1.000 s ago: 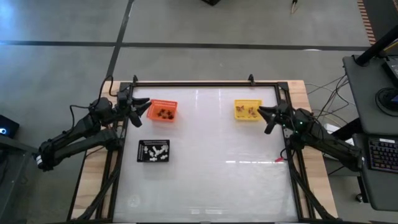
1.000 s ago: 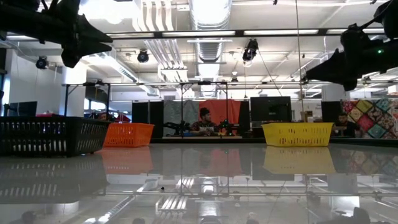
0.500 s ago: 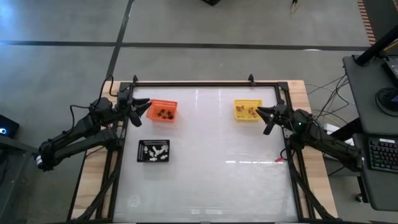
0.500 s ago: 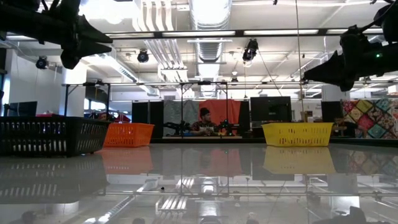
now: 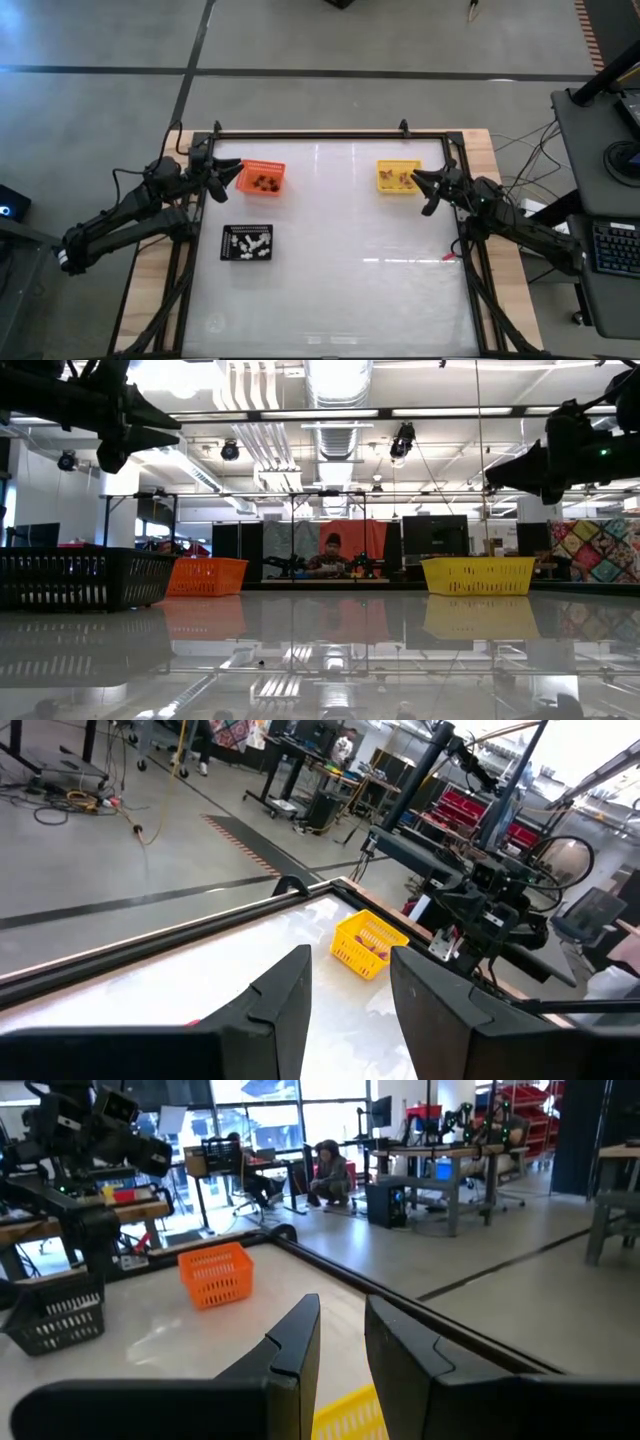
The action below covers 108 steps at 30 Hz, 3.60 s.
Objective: Sort Halloween decoration
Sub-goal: Return to Home Position
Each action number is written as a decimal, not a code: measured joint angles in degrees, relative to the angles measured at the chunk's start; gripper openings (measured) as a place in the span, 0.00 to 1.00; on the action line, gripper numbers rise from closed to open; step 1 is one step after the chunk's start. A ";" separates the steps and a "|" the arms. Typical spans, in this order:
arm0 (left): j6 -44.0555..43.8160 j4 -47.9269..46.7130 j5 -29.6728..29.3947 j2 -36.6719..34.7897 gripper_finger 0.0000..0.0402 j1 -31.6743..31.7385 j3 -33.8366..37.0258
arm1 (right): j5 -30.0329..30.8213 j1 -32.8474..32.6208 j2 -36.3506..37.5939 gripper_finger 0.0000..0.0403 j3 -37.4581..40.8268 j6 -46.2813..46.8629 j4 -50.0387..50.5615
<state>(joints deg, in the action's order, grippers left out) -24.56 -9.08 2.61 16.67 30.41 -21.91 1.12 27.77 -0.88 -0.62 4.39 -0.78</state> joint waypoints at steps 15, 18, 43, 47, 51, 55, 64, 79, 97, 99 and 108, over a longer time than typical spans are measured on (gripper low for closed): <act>4.55 -0.10 -0.02 0.33 0.30 0.00 0.00 | 0.24 0.01 -0.64 0.18 0.00 0.74 0.00; 4.57 -0.09 -0.01 0.33 0.30 0.00 0.00 | 0.27 0.01 -0.64 0.18 0.02 1.88 0.01; 12.92 -0.92 -0.71 1.90 0.30 0.00 0.00 | 0.29 0.00 -0.66 0.18 0.02 2.03 0.00; 13.68 -0.64 -0.76 1.61 0.30 0.02 1.20 | 0.29 0.01 -0.66 0.18 0.02 2.02 0.01; 14.45 2.89 -5.02 -0.41 0.30 0.02 8.03 | 0.29 0.00 -0.66 0.18 0.02 2.03 0.00; 13.41 13.40 -3.97 -3.50 0.30 -0.09 16.01 | 0.29 0.01 -0.66 0.18 0.04 2.03 0.01; 14.21 18.06 -0.12 -10.74 0.30 -0.19 20.84 | 0.31 0.01 -0.66 0.18 0.04 2.02 0.00; 21.85 10.53 0.24 -16.69 0.30 -0.31 21.33 | 0.36 0.00 -1.01 0.18 0.04 2.03 -0.07; 19.37 10.51 -0.04 -16.42 0.30 -0.15 21.35 | 0.36 0.00 -1.10 0.18 0.04 2.01 -0.13; 19.37 10.51 -0.04 -16.21 0.30 -0.15 21.38 | 0.36 0.00 -1.10 0.18 0.04 2.03 -0.13; 19.37 10.49 -0.04 -15.72 0.30 -0.15 21.38 | 0.36 0.01 -1.10 0.18 0.04 2.03 -0.13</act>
<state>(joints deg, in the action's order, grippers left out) -5.19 1.41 2.57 0.95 30.26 -0.54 1.48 27.78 -1.98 -0.58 6.42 -0.91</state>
